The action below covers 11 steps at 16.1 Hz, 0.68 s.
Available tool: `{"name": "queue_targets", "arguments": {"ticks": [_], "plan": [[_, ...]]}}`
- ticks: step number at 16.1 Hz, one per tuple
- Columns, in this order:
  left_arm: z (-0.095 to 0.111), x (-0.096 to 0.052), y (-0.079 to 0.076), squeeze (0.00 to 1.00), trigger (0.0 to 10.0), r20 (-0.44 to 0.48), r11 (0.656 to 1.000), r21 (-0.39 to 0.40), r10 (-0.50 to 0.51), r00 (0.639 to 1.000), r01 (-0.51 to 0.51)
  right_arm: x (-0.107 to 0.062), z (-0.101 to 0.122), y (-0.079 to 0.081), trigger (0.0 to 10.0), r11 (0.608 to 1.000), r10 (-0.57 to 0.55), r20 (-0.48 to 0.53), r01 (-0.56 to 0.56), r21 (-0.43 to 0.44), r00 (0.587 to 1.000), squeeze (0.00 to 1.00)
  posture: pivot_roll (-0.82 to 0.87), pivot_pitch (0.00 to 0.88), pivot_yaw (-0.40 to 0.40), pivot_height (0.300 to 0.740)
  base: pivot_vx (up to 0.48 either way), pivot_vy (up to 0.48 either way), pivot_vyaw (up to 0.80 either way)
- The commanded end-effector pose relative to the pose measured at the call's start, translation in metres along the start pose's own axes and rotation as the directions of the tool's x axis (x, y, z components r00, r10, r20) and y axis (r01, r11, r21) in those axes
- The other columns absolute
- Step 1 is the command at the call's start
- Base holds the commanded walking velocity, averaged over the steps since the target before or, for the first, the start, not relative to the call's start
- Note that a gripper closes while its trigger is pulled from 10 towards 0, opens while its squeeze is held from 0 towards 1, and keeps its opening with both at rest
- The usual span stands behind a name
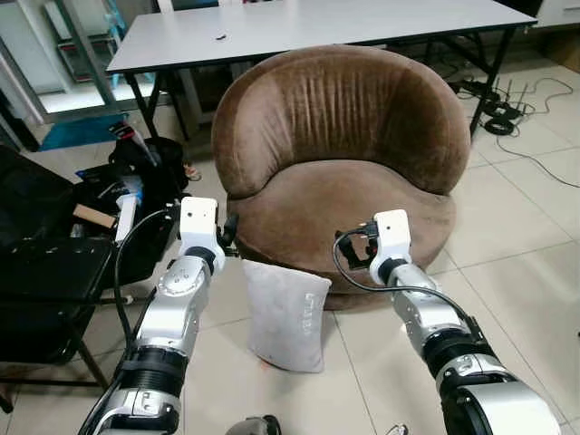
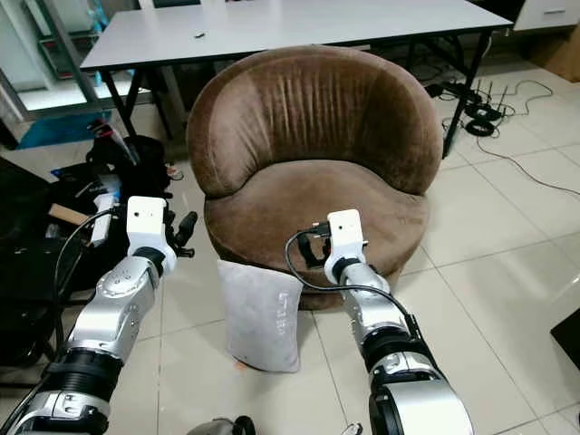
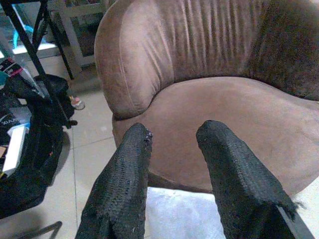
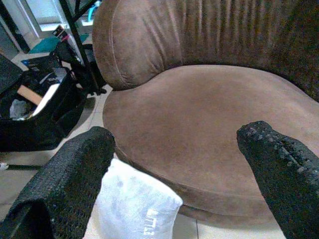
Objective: Move the pillow to the sofa from floor
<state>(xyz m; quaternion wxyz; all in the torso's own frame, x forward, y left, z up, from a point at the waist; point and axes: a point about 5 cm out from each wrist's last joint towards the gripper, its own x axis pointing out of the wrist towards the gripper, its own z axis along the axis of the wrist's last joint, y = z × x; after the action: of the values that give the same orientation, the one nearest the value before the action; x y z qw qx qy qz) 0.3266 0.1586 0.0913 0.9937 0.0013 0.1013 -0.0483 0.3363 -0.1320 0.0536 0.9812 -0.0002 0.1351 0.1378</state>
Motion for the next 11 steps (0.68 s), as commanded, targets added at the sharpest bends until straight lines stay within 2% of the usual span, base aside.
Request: {"name": "queue_targets", "arguments": {"ticks": [1,5,6,7,11], "plan": [[0.0021,0.0005,0.0014,0.00,10.0,0.005,1.000,0.014,0.009,1.000,-0.009,0.0017,0.0024,0.0019,10.0,1.000,0.004,0.003,-0.004,0.004,1.000,1.00,-0.10,0.000,0.080,0.740,0.000,0.000,0.00],[0.0012,0.0000,0.0007,0.00,10.0,0.002,1.000,0.013,0.005,1.000,-0.005,0.0012,0.0013,-0.0021,10.0,0.999,-0.024,-0.015,0.024,-0.034,1.000,1.00,-0.10,0.000,0.079,0.740,0.000,0.000,0.00],[0.0008,-0.0002,0.0005,0.00,10.0,0.002,1.000,0.015,0.005,1.000,-0.005,0.0009,0.0007,-0.0008,10.0,0.999,-0.013,-0.013,0.013,-0.031,1.000,0.20,-0.11,0.000,0.079,0.740,0.000,0.000,0.00],[0.0008,-0.0002,0.0003,0.00,10.0,0.002,1.000,0.015,0.005,1.000,-0.005,0.0007,0.0009,0.0003,10.0,1.000,-0.001,-0.005,0.001,-0.019,1.000,1.00,-0.11,0.000,0.079,0.740,0.000,0.000,0.00],[0.0008,0.0000,0.0005,0.00,10.0,0.003,0.999,0.032,0.011,1.000,-0.011,0.0012,0.0010,0.0006,10.0,1.000,-0.003,-0.015,0.002,-0.024,1.000,1.00,-0.11,0.000,0.079,0.740,0.000,0.000,0.00]]}}
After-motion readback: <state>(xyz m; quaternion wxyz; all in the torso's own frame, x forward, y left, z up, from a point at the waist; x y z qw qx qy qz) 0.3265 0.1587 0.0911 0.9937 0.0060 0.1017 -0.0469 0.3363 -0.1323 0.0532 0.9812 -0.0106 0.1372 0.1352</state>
